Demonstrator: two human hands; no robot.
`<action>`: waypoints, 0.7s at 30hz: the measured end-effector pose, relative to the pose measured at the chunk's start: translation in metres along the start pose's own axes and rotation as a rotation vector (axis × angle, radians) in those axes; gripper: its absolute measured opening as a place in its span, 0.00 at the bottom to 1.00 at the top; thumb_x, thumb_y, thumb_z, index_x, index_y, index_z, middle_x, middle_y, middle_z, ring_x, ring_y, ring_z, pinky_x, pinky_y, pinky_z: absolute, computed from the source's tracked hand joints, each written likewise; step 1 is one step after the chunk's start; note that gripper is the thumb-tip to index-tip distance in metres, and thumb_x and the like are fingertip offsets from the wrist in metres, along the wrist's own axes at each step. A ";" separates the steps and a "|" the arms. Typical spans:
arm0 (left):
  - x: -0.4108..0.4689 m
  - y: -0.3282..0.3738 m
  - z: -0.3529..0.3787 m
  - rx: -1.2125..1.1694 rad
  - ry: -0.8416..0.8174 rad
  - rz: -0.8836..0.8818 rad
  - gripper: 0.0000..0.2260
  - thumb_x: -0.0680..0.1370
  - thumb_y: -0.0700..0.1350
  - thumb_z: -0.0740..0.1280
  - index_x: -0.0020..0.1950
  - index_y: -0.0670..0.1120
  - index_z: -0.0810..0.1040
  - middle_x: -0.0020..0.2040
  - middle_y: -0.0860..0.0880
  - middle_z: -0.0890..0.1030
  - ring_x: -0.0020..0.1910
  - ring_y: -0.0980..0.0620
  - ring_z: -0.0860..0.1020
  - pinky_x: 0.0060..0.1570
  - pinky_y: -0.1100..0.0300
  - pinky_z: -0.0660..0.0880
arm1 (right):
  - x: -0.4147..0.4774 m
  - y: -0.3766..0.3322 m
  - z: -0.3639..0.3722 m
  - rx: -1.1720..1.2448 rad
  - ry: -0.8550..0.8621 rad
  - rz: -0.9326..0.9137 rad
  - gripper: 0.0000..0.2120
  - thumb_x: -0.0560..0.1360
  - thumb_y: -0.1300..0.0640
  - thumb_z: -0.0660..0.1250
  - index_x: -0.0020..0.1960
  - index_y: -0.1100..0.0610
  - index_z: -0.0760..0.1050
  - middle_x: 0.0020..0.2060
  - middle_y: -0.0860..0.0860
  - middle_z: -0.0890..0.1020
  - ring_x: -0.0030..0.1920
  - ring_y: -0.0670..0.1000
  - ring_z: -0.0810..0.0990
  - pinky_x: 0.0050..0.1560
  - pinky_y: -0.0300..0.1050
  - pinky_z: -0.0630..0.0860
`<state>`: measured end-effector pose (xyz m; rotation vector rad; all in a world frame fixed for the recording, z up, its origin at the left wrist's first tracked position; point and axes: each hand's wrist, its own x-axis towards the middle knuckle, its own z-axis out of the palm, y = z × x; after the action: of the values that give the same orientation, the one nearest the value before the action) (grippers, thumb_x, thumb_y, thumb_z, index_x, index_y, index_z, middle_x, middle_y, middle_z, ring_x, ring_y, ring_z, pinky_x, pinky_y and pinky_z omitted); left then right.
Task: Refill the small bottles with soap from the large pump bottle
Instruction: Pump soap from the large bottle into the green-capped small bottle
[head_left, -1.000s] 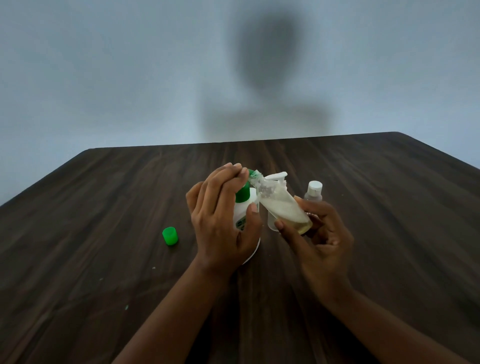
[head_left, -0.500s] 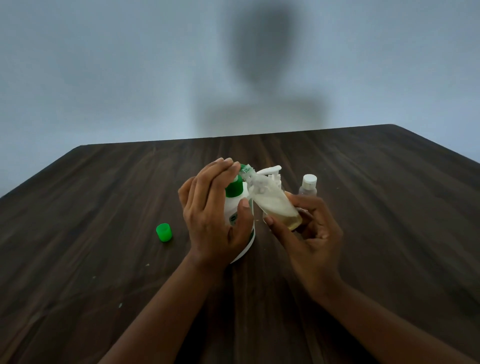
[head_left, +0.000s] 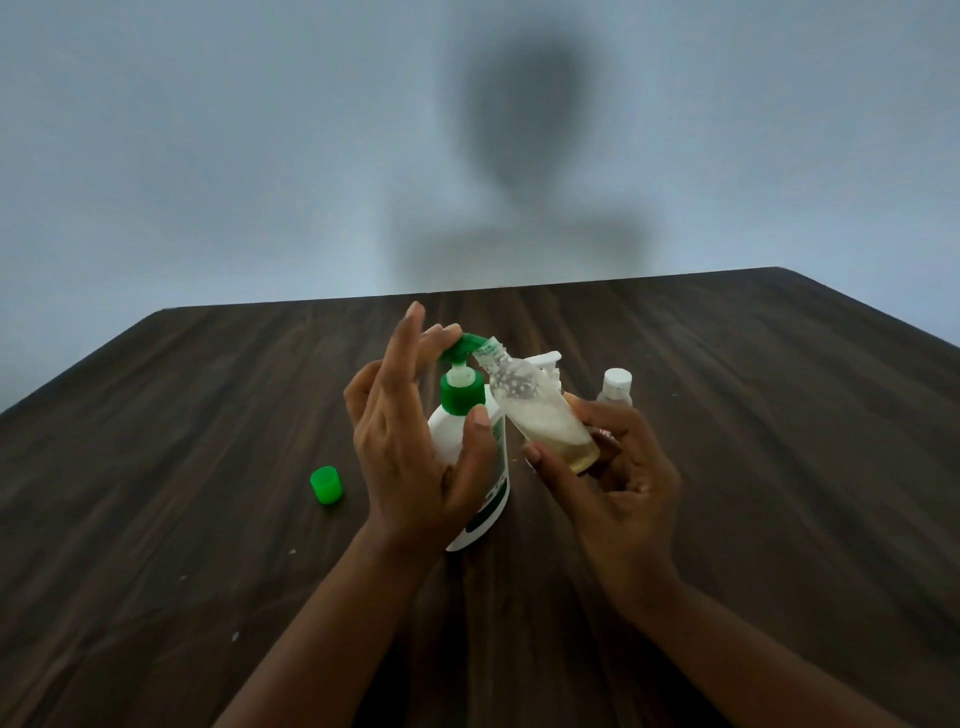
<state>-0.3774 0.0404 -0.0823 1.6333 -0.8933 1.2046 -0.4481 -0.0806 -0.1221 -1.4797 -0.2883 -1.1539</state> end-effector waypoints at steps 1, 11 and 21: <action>0.000 -0.001 0.001 0.006 -0.008 0.003 0.25 0.73 0.46 0.60 0.69 0.40 0.62 0.58 0.50 0.76 0.60 0.70 0.68 0.62 0.64 0.63 | -0.001 -0.001 0.000 -0.004 -0.006 0.008 0.18 0.68 0.63 0.77 0.54 0.55 0.75 0.48 0.40 0.82 0.47 0.42 0.84 0.45 0.32 0.78; -0.002 -0.003 0.002 0.006 0.028 0.003 0.20 0.73 0.46 0.60 0.64 0.43 0.68 0.58 0.49 0.78 0.57 0.66 0.71 0.60 0.60 0.65 | 0.001 -0.007 0.000 -0.041 -0.011 -0.028 0.17 0.68 0.62 0.78 0.52 0.54 0.75 0.49 0.38 0.81 0.49 0.41 0.83 0.44 0.31 0.78; -0.005 -0.005 0.002 0.029 -0.002 0.002 0.18 0.74 0.45 0.60 0.63 0.44 0.69 0.58 0.49 0.77 0.55 0.57 0.75 0.60 0.61 0.66 | 0.001 -0.001 -0.003 -0.035 -0.027 -0.012 0.15 0.69 0.60 0.74 0.54 0.55 0.75 0.50 0.39 0.81 0.50 0.43 0.83 0.45 0.32 0.79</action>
<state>-0.3731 0.0403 -0.0887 1.6575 -0.8824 1.2226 -0.4497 -0.0827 -0.1215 -1.5271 -0.2969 -1.1540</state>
